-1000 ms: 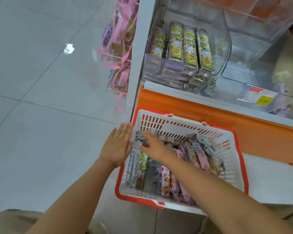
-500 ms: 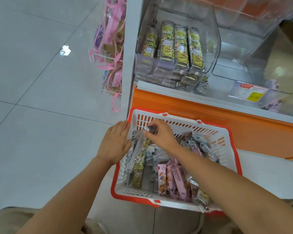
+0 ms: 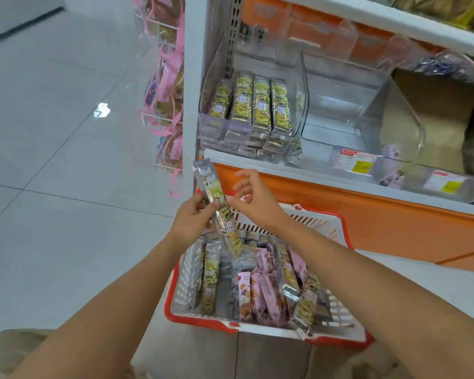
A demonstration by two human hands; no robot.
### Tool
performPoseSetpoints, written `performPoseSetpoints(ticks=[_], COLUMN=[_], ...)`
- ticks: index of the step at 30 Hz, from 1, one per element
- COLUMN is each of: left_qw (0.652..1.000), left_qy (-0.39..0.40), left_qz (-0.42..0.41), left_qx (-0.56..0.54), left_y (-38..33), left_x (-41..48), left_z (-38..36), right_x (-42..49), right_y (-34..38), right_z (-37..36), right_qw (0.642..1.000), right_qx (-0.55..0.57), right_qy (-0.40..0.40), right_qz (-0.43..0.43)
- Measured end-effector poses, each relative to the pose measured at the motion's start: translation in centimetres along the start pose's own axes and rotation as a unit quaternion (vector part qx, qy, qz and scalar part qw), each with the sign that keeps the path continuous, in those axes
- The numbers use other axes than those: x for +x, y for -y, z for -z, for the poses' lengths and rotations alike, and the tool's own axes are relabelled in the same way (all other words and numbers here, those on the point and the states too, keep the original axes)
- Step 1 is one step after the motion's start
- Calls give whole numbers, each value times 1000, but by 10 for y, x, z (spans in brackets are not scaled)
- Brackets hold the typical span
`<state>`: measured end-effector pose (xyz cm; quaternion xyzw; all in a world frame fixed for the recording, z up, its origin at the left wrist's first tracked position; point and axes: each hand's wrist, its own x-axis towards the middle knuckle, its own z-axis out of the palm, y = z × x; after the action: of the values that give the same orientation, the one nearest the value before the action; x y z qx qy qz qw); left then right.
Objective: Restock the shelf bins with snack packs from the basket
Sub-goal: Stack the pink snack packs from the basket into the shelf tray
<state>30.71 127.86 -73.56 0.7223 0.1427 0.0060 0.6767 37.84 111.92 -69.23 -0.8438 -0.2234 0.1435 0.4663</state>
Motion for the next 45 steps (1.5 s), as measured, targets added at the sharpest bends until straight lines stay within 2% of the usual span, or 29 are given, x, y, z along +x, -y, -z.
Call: performPoseSetpoints(ticks=[4, 7, 10, 12, 14, 15, 17, 19, 21, 25, 30, 39, 45], left_qw=[996, 995, 996, 996, 987, 974, 927, 875, 839, 799, 782, 757, 748], left_qy=[-48, -44, -34, -42, -91, -122, -167, -172, -154, -116, -104, -98, -102], left_qz=[10, -5, -36, -70, -123, -155, -219, -270, -295, -297, -301, -381, -398], left_qx=[-70, -84, -79, -46, 48, 112, 255, 363, 430, 511, 536, 522, 521], left_y=[-16, -27, -41, -50, -56, -60, -69, -77, -84, -91, -86, -68, -58], left_x=[-3, -8, -13, -13, -7, -3, 5, 15, 21, 32, 49, 69, 79], left_z=[1, -3, -4, 0, 7, 12, 19, 23, 25, 30, 42, 60, 65], right_x=[-24, -35, -39, -43, -47, -47, -41, -28, -11, 24, 74, 161, 178], right_y=[-3, 4, 11, 19, 30, 37, 53, 69, 83, 105, 123, 134, 130], right_z=[-2, 0, 10, 19, 29, 36, 49, 62, 73, 80, 76, 51, 32], right_qw=[995, 992, 993, 994, 995, 995, 995, 993, 990, 987, 986, 963, 947], right_qx=[-61, -97, -84, -68, -40, -25, -6, -9, -40, -79, -102, -202, -269], right_qy=[73, 68, 48, 37, 16, 0, -38, -73, -103, -126, -127, -169, -165], right_qz=[20, 42, 66, 81, 94, 95, 93, 93, 85, 61, 19, -65, -65])
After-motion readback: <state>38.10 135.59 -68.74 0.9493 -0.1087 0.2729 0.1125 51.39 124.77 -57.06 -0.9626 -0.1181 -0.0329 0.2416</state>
